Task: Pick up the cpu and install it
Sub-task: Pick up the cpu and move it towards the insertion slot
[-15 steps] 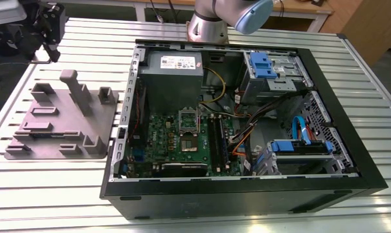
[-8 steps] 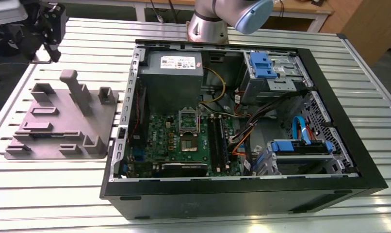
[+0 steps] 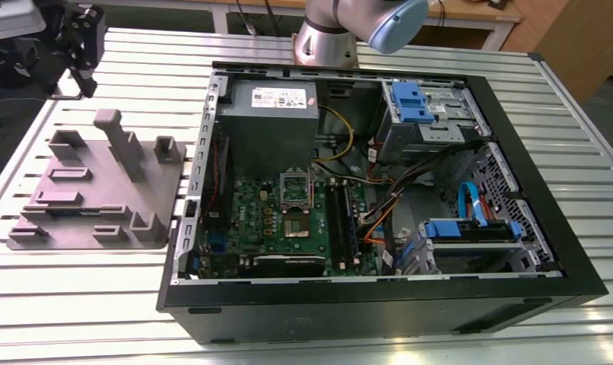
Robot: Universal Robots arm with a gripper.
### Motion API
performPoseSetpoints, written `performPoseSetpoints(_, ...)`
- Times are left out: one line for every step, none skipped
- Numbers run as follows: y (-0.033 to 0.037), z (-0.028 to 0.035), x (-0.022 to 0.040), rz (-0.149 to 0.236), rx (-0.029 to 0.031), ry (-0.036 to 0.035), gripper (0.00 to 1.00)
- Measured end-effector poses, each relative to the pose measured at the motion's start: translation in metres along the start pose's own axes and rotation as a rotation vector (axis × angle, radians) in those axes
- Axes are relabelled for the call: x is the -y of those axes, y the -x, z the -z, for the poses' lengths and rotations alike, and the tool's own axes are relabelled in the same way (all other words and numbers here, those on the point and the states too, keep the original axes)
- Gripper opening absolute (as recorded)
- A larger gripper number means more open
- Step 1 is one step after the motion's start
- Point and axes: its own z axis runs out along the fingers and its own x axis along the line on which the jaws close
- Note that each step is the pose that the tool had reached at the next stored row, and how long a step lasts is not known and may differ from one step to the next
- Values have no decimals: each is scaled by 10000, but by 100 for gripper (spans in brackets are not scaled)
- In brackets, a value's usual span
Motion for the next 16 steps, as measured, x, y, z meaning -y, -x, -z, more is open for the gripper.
performPoseSetpoints(2,0,0,0,-1,-1,47)
performPoseSetpoints(4,1,0,0,-1,-1,47)
performPoseSetpoints(6,1,0,0,-1,-1,47)
performPoseSetpoints(7,1,0,0,-1,-1,47)
performPoseSetpoints(9,0,0,0,0,-1,47)
performPoseSetpoints(11,1,0,0,-1,-1,47)
performPoseSetpoints(13,1,0,0,-1,-1,47)
performPoseSetpoints(15,1,0,0,-1,-1,47)
performPoseSetpoints(17,0,0,1,-1,-1,47)
performPoseSetpoints(19,1,0,0,-1,-1,47)
performPoseSetpoints(21,1,0,0,-1,-1,47)
performPoseSetpoints(23,1,0,0,-1,-1,47)
performPoseSetpoints(25,1,0,0,-1,-1,47)
performPoseSetpoints(27,1,0,0,-1,0,47)
performPoseSetpoints(34,1,0,0,-1,-1,47)
performPoseSetpoints(39,0,0,0,0,0,47)
